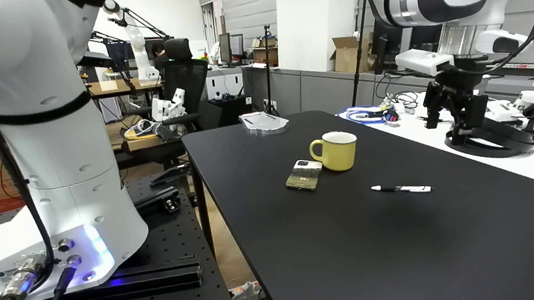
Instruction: Put the pen in the mug
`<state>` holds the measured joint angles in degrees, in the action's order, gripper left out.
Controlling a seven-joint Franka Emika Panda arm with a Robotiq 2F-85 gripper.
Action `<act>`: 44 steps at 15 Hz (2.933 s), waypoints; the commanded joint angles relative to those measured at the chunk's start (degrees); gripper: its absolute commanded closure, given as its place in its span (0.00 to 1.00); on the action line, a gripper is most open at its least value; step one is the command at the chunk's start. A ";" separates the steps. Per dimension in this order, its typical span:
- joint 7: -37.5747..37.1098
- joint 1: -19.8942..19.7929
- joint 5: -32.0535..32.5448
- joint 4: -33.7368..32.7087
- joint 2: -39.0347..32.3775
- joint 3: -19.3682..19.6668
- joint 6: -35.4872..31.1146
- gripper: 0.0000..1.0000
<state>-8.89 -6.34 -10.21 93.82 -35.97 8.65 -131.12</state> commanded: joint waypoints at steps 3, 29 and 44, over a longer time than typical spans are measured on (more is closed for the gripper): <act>-0.25 -1.50 -0.28 0.64 -2.91 -1.35 -3.40 0.00; -2.14 0.00 0.46 4.31 -8.64 -1.93 -10.89 0.88; -2.68 -0.28 -0.29 5.75 -0.37 -2.56 -7.60 0.96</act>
<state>-10.50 -6.66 -10.37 97.08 -40.76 6.50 -140.47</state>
